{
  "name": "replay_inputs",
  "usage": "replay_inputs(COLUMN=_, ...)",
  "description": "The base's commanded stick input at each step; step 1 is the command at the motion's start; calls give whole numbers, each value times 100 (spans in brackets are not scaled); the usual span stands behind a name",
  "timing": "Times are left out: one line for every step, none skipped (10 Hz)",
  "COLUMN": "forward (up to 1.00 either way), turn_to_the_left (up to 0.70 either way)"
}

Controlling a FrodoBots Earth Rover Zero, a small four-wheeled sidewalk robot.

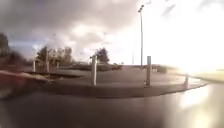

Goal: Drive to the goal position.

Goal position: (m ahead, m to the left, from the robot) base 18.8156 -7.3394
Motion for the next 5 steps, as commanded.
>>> replay_inputs(forward=60, turn_to_the_left=0)
replay_inputs(forward=60, turn_to_the_left=0)
replay_inputs(forward=60, turn_to_the_left=0)
replay_inputs(forward=60, turn_to_the_left=0)
replay_inputs(forward=60, turn_to_the_left=0)
